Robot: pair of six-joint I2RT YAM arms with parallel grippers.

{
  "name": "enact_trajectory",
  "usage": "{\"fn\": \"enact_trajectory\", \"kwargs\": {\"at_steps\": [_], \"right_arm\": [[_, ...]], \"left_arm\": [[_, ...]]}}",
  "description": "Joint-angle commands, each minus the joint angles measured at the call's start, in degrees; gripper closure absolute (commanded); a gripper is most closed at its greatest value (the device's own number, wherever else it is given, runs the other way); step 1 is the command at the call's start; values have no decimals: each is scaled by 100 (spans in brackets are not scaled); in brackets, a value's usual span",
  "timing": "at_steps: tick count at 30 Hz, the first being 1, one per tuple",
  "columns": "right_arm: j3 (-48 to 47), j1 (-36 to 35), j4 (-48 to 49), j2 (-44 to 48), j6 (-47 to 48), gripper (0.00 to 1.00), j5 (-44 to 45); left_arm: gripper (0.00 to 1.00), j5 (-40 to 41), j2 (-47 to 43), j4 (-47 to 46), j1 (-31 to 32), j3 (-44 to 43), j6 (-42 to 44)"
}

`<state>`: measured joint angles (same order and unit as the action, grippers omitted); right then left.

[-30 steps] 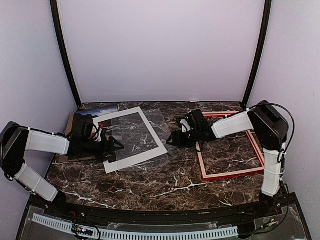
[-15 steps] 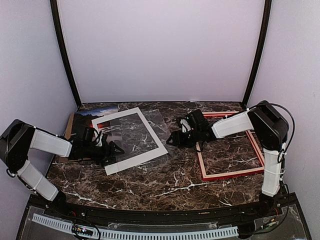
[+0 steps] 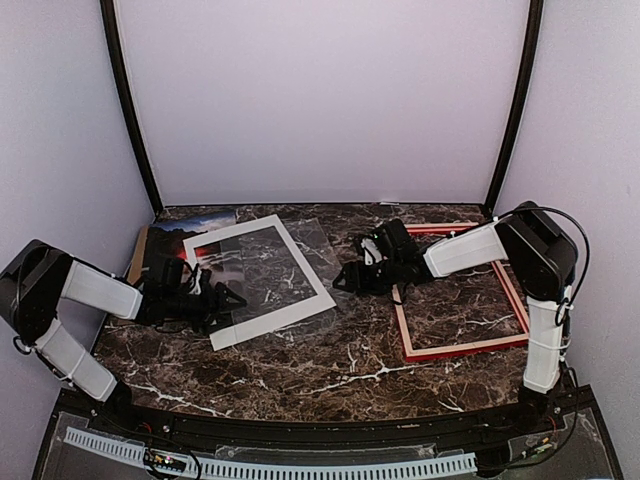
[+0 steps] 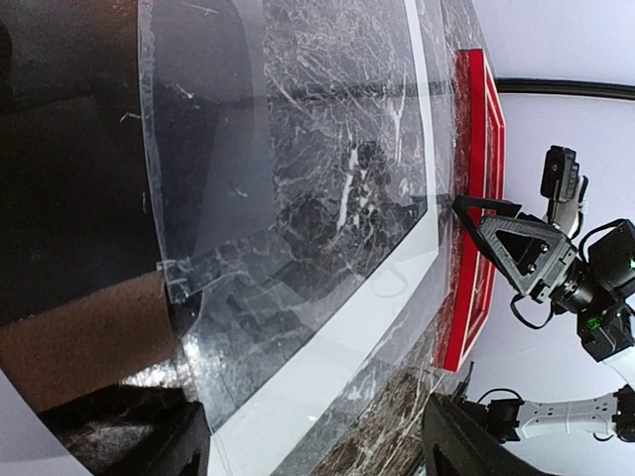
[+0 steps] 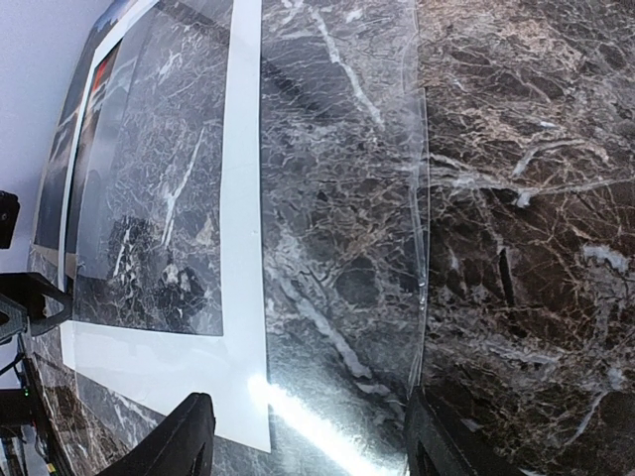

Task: Put the photo into the frame
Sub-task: Pick up the glass panel from the mat board.

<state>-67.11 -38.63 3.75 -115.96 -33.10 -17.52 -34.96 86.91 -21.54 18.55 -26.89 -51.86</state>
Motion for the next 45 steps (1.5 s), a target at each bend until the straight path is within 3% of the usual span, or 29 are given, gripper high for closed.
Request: {"fn": "enact_trajectory", "kwargs": {"at_steps": [1,19,25,35,45], "right_arm": [[388,-345,-1188,-554,-199,33,-420],[325,-355,-1257,-587,-145,33,-375],[270,-356,-1270,-627,-127,33,-401],[199,-362,-1304,-692,-29,33,-524],[150,-356,-1390,-711,206,33,-623]], "left_arm": [[24,-642,93,-729,-66,169,-500],[25,-466,172,-45,-564,160,-924],[25,-496,319,176,-606,-81,-661],[24,-1302,720,437,-606,-688,464],[26,-1761,548,429,-607,-875,958]]}}
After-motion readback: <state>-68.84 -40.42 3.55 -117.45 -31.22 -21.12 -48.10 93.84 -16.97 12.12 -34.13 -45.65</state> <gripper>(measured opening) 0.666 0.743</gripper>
